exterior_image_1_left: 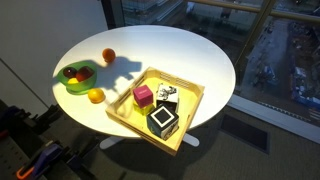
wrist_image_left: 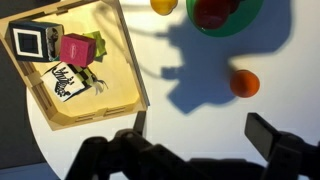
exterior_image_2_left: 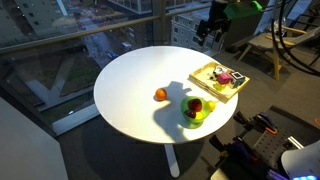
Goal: Put the plushy cube in the crate
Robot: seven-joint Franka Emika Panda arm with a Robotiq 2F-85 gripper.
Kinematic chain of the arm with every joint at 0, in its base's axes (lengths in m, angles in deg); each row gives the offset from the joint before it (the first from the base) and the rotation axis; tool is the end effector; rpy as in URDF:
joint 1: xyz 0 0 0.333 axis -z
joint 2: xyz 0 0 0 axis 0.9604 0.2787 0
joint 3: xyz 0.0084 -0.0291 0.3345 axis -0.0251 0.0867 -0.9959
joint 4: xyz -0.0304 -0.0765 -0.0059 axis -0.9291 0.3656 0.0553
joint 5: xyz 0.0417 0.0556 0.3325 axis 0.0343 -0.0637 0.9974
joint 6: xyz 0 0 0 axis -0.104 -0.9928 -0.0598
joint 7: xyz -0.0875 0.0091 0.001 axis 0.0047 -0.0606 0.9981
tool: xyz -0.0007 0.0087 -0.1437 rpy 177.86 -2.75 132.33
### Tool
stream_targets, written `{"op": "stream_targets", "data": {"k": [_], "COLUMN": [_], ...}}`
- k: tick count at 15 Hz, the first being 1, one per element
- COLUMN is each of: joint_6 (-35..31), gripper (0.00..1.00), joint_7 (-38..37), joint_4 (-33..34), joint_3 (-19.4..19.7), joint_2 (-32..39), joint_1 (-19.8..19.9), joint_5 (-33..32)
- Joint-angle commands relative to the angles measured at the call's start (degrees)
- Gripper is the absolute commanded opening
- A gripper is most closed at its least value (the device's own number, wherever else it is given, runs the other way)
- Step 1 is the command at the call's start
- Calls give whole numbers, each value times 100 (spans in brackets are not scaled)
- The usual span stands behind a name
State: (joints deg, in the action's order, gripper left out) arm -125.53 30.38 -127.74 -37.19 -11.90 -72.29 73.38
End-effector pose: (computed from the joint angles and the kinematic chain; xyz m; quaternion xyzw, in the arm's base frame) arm 0.4679 -0.0185 0.4481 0.9929 -0.1129 0.0373 0.0037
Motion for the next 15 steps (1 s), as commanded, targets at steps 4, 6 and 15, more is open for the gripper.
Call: {"op": "stream_targets", "data": {"k": [4, 6, 15], "joint_6": [810, 959, 937], "gripper": [100, 100, 100], "joint_7": [233, 275, 274], "joint_4": [17, 20, 18], "joint_3": [-70, -89, -115], "joint_2": [-431, -513, -520], "joint_1": [-116, -127, -107], "joint_5": [255, 214, 150]}}
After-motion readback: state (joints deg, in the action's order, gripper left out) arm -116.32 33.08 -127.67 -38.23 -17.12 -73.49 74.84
